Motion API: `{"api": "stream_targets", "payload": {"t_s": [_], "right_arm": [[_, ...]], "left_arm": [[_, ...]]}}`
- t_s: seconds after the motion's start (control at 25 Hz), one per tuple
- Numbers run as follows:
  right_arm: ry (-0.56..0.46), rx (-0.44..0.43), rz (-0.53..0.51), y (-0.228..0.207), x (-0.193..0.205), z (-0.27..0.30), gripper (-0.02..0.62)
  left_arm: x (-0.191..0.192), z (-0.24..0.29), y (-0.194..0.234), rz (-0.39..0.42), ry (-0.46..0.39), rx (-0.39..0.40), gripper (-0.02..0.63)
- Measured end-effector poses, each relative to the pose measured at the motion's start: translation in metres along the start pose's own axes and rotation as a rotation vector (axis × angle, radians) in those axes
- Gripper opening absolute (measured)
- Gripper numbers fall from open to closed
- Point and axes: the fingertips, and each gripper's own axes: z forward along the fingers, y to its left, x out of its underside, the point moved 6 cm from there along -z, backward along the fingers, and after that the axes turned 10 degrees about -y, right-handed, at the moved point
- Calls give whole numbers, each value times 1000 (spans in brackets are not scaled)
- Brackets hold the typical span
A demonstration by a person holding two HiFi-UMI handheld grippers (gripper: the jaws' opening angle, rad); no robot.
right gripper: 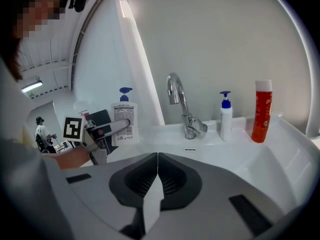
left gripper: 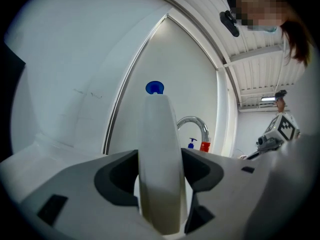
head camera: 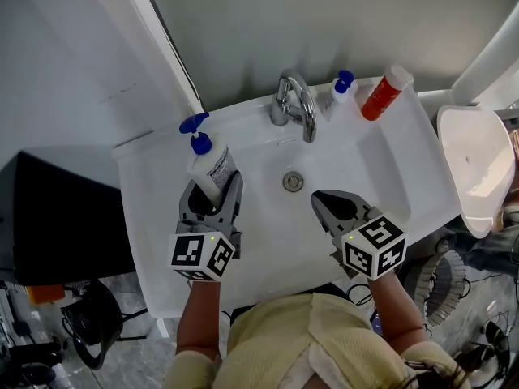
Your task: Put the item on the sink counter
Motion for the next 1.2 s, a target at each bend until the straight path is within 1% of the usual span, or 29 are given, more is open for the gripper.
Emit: {"api": "stream_targets", "payload": {"t_s": [0.24, 0.6, 0.92, 1.2], "right_arm": [[36, -63, -9, 2, 3, 22, 26], [48, -142, -28, 12, 0, 47, 26], [49, -192, -32, 26, 0, 68, 26], [52, -244, -41, 43, 1, 85, 26]], "left_arm": [[1, -3, 23, 25, -25, -88, 290], [-1, -12, 56, 86, -67, -194, 290], [2, -17, 79, 157, -83, -267, 290], [7, -13, 97, 173, -107, -298, 290]]}}
